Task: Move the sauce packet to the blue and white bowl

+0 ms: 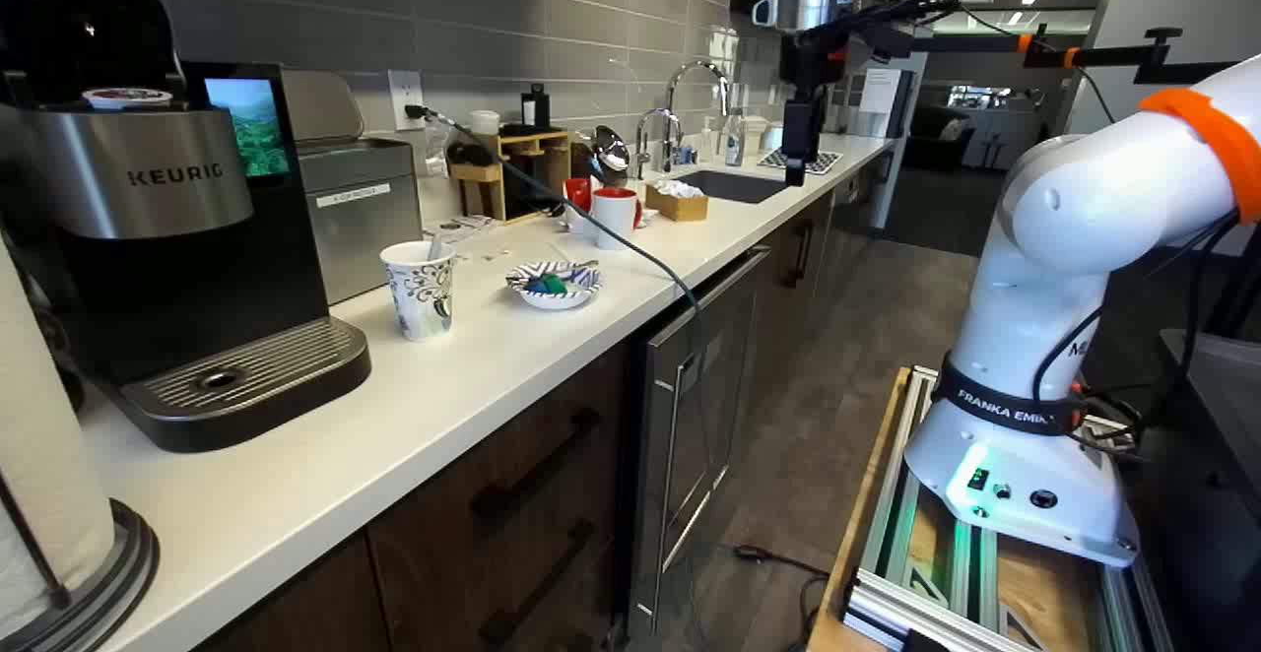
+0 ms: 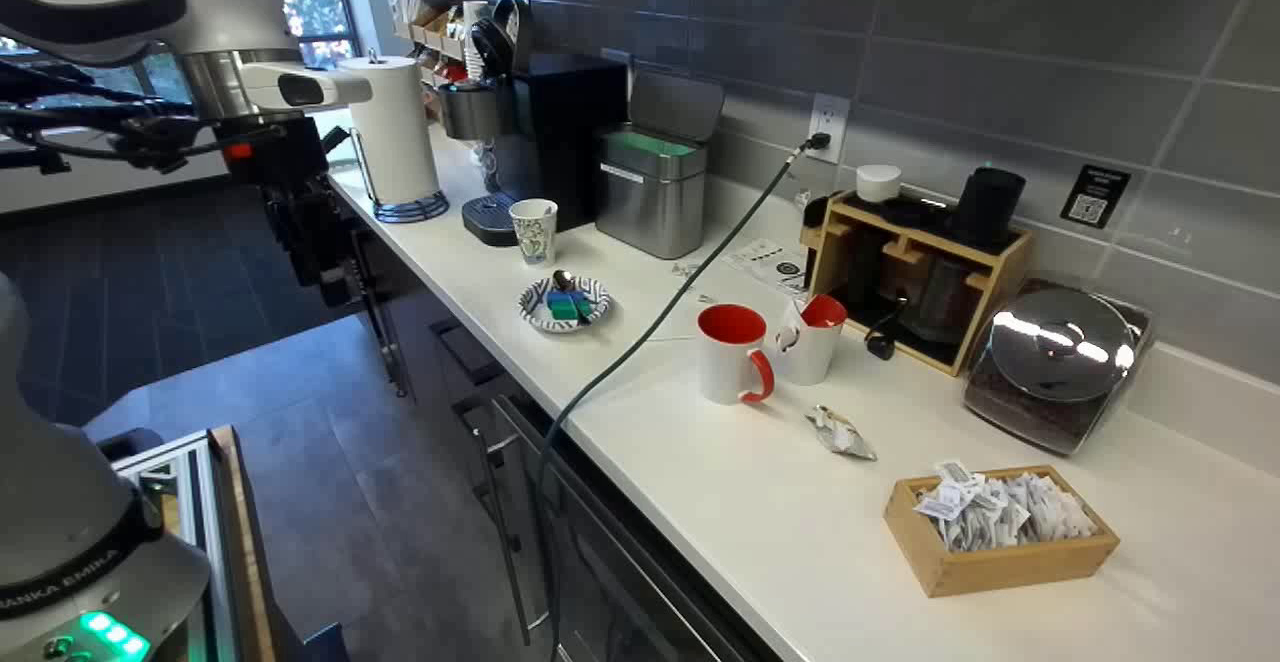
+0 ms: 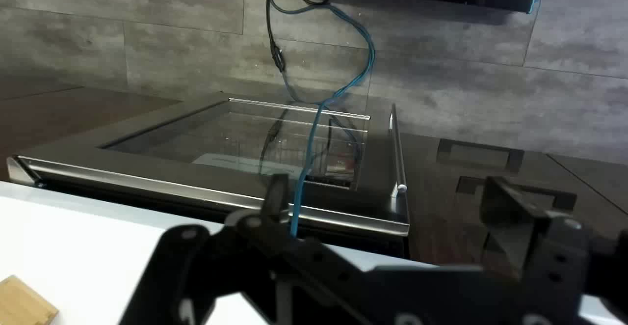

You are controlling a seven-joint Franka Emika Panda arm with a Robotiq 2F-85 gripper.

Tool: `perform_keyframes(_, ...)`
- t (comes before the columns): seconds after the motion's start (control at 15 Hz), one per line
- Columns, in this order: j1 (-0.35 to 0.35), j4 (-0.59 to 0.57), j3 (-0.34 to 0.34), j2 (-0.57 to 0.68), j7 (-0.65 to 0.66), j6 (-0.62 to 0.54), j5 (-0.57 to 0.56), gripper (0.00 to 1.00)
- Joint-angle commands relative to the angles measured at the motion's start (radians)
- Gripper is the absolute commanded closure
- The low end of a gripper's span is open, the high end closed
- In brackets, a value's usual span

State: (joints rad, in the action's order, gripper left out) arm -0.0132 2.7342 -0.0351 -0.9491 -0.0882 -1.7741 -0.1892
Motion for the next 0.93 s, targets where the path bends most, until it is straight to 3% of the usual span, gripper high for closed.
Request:
perform_keyframes(0.0, 0.014, -0.002, 0.011, 0.001, 0.01, 0.004, -0.009, 0.0)
perform_keyframes(0.67, 0.014, -0.002, 0.011, 0.001, 0.01, 0.004, -0.009, 0.0)
perform_keyframes(0.87, -0.035, -0.064, 0.027, 0.137, 0.144, -0.086, 0.044, 0.0)
